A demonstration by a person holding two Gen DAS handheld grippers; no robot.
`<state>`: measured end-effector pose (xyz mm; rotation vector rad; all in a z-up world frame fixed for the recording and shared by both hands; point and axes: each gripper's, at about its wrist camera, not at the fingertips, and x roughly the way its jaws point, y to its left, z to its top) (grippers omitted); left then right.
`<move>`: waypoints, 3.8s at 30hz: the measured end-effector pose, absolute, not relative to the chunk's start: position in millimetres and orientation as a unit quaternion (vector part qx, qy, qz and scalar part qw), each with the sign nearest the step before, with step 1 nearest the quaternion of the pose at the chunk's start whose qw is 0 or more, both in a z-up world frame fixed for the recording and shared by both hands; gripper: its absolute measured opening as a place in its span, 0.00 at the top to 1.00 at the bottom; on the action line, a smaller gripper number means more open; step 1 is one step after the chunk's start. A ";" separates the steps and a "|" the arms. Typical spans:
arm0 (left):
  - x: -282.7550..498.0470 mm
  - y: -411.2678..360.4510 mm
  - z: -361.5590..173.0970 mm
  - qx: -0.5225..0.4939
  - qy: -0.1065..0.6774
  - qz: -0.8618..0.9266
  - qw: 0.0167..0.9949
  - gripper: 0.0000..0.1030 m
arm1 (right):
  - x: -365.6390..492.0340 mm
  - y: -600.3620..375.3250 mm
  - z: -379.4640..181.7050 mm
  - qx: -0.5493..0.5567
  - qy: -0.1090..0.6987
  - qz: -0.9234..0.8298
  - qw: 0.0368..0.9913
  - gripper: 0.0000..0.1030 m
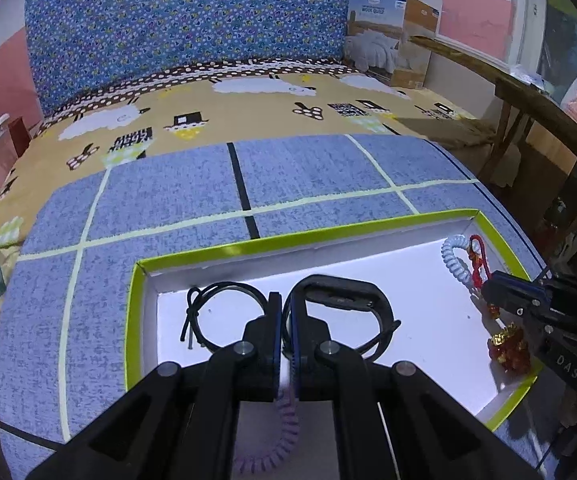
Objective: Organize jewelry
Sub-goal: 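Carry the watch band and tassel keychain into the green box and open both tools, then move both tools back toward the remaining jewelry beside the box, then grasp the pink rhinestone hair clip with the left tool while the right tool grasps the grey flower hair tie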
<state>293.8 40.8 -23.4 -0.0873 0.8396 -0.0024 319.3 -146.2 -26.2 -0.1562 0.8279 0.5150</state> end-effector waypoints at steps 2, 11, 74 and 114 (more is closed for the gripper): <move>293.4 41.5 -23.5 -0.046 0.407 -0.001 0.912 0.96 | 318.8 -145.8 -26.1 -0.077 0.398 0.247 0.880 0.88; 276.0 46.5 -7.5 -0.060 0.383 -0.004 0.922 0.95 | 303.9 -149.2 -11.4 -0.069 0.381 0.251 0.887 0.84; 88.3 20.2 -3.5 -0.048 0.333 -0.042 0.941 0.63 | 127.1 -186.2 1.1 -0.048 0.349 0.295 0.888 0.74; 149.8 -5.2 -37.9 0.037 0.426 -0.075 0.901 0.64 | 163.5 -145.2 -40.3 -0.126 0.406 0.317 0.848 0.88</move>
